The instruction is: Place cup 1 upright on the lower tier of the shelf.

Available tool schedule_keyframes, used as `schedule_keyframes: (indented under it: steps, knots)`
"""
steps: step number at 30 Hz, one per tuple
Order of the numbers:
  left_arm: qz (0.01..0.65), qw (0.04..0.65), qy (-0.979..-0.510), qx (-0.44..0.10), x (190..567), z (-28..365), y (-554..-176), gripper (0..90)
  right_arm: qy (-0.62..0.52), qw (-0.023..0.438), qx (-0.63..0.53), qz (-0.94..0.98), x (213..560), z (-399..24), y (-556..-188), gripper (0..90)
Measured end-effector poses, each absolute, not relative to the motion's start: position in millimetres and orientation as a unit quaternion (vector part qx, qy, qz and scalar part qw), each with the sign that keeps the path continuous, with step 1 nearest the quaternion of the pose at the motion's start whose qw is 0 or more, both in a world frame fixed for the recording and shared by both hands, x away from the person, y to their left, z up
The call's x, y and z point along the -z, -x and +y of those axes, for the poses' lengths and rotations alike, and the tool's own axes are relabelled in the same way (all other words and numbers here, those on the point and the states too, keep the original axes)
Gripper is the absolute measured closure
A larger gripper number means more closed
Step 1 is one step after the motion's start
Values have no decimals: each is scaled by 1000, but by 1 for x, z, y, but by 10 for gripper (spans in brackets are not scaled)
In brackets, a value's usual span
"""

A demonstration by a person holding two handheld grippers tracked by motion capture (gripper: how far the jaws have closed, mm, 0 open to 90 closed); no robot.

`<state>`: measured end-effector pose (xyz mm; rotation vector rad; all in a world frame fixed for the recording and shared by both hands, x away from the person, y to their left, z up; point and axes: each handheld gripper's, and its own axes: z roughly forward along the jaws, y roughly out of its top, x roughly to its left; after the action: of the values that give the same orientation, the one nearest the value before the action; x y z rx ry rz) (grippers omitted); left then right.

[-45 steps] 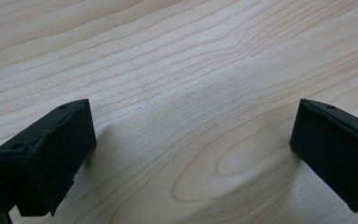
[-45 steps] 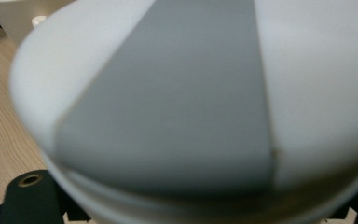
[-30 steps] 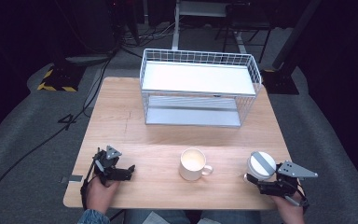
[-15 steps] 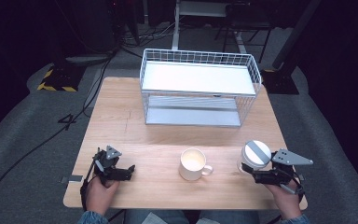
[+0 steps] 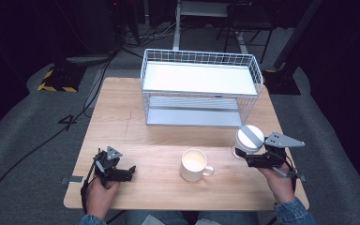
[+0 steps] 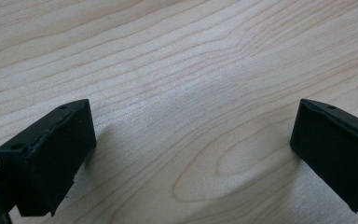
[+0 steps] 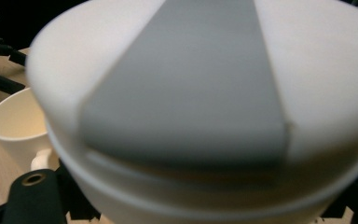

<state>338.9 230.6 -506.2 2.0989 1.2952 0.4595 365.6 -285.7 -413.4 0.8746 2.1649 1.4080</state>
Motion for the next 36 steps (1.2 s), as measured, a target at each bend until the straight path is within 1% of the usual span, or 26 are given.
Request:
schedule_keyframes:
  steps: [13,16,27,36]
  knots:
    - [498,310,-790,-178,506,230,-338,5,-308,209,-500,782,403,-269,-393,188]
    - [497,311,-791,-176,506,230,-337,5,-314,197,-500,783,404,-268,-402,188]
    - [496,310,-791,-177,506,230,-337,5,-330,211,-477,787,411,-250,-434,188]
    - [497,310,-791,-177,506,230,-337,5,-335,217,-472,786,417,-237,-452,188]
